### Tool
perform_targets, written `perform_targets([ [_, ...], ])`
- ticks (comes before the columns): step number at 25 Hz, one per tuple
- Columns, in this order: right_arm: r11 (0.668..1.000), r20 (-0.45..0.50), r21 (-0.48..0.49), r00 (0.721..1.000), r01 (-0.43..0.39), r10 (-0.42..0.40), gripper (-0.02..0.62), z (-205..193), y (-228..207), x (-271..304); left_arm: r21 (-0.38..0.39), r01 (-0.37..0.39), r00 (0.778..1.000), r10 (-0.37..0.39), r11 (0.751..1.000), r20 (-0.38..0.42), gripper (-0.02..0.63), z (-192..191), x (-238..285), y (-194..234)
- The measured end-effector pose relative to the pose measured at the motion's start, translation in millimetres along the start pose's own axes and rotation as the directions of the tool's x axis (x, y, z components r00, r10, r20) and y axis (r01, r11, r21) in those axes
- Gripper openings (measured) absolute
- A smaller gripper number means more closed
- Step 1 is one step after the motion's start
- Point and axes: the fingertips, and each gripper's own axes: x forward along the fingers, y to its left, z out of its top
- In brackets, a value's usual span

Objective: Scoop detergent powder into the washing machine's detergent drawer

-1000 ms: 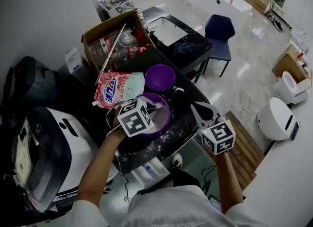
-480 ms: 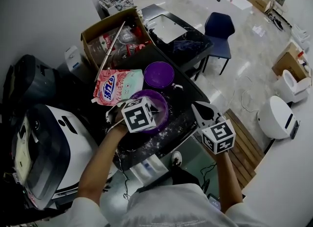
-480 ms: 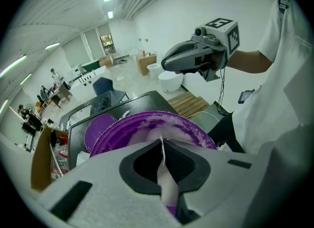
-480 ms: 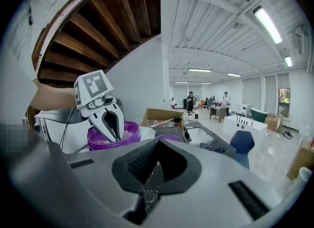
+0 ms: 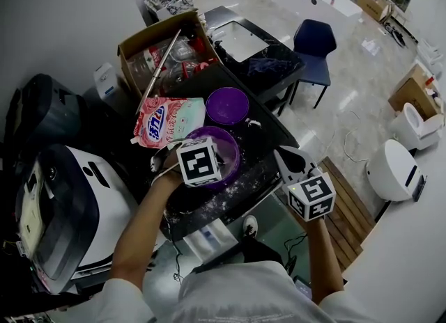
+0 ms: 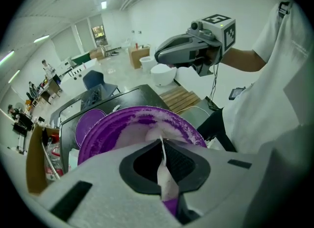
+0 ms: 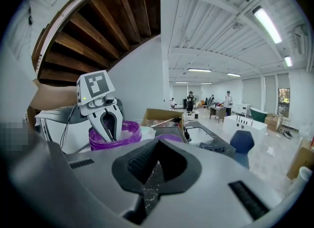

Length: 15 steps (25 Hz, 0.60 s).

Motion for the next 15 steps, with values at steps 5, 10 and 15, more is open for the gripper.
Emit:
perform_targets([
  [5,1.0,0.003,-0.002,1.0,-0.002,0.002,0.006,1.2,0.0,-1.4,-0.015,0.043,0.999,-0.043,0.999,-0.028,0.015,-2.6,-5.3,-7.0],
  [10,1.0,0.002,-0.004,1.0,-0.007,0.007,0.006,0.1,4.3,-2.4,-0.014,0.074,0.996,-0.074,0.997,-0.058,0.015,-6.6,-8.4,-14.6],
  [15,1.0,0.011,-0.012,1.0,-0.008,0.008,0.006,4.9,8.6,-2.8,0.005,0.126,0.985,-0.124,0.992,-0.12,0.015,-12.6,-17.9,-26.2],
])
